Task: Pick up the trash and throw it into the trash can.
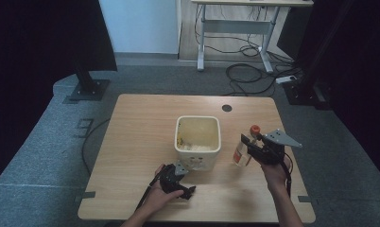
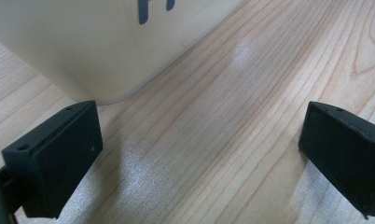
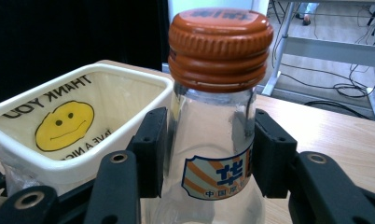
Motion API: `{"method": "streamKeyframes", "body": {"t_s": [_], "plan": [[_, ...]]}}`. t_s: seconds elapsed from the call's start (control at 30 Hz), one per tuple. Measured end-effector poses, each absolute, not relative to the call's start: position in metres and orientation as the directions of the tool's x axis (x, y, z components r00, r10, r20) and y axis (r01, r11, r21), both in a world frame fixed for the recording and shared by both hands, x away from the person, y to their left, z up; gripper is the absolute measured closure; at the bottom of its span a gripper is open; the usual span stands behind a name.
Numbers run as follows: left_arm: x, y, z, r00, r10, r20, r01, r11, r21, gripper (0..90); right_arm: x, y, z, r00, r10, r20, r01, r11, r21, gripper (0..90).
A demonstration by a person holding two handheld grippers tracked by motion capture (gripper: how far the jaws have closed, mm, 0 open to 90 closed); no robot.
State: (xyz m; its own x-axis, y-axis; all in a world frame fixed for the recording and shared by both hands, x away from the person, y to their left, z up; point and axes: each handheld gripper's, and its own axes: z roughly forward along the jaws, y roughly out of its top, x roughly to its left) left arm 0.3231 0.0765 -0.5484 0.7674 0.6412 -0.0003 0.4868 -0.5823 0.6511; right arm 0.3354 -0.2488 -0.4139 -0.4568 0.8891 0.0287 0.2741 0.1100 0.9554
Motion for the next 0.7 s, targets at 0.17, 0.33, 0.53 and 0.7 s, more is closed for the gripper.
{"method": "streamKeyframes", "body": {"t_s": [0.17,0.33,0.53,0.7], "plan": [[0.323,0.076,-0.549,0.769,0.64,-0.001,0.485,-0.583,0.652,0.0,0.335,-0.247,-0.412,-0.464,0.886,0.026,0.268,0.112,0.957,52.3],[0.323,0.076,-0.549,0.769,0.64,-0.001,0.485,-0.583,0.652,0.0,0.332,-0.245,-0.409,-0.467,0.884,0.023,0.252,0.108,0.962,52.3],[0.323,0.076,-0.549,0.769,0.639,-0.001,0.485,-0.583,0.652,0.0,0.329,-0.243,-0.405,-0.477,0.879,0.021,0.238,0.106,0.966,52.3],[0.323,0.076,-0.549,0.768,0.64,-0.001,0.486,-0.582,0.652,0.0,0.325,-0.241,-0.397,-0.484,0.875,0.021,0.211,0.093,0.973,52.4]]}}
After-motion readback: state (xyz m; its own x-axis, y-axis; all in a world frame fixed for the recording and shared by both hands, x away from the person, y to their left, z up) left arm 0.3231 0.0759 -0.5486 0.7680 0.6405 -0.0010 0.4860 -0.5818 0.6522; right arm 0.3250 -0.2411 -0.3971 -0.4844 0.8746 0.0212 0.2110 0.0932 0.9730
